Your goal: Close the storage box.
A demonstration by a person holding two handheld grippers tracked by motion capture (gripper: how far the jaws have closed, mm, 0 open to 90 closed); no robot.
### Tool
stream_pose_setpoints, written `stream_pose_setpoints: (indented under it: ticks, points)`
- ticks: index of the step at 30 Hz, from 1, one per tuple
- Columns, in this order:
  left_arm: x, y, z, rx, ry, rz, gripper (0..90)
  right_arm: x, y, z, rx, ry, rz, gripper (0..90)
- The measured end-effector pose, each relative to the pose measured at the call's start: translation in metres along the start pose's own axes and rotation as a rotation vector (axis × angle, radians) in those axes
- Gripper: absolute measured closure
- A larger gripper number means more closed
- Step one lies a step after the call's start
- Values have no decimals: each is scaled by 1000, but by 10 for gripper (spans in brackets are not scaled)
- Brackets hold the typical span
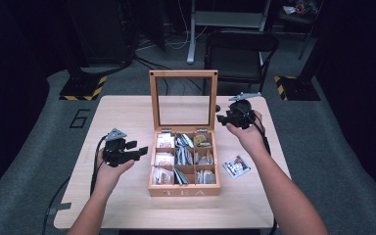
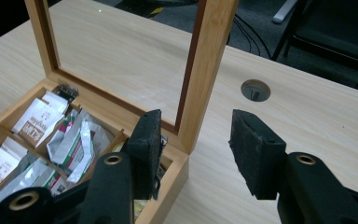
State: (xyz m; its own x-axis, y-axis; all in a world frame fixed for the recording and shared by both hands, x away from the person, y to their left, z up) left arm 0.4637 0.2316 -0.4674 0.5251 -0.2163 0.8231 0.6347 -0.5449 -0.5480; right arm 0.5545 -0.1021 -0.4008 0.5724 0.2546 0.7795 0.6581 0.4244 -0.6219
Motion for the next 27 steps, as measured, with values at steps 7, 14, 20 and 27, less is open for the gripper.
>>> stream_pose_setpoints:
  ticks: [7, 14, 20, 27]
  points:
    - [0, 0, 0, -2, 2, 0, 410, 4, 12, -2, -12, -4, 18, 544]
    - [-1, 1, -1, -4, 5, 8, 410, 5, 29, -3, -19, -13, 23, 537]
    - [-2, 2, 0, -3, -3, 7, 410, 4, 44, -5, -22, -12, 30, 517]
    - [-2, 3, 0, -3, -2, 2, 410, 0, 58, -9, -34, -10, 35, 507]
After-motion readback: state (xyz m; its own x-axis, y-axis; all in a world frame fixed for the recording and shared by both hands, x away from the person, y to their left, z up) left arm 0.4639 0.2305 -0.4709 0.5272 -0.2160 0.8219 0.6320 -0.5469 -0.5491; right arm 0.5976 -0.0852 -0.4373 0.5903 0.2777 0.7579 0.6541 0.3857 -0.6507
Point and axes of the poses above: each handheld gripper's, and its own axes: y roughly forward along the jaws, x roughly out of its top, z roughly to its left, the point moved 7 cm from there along y, roughly forward along the jaws, and after that the axes turned 3 degrees about y, right-handed, at the moved point
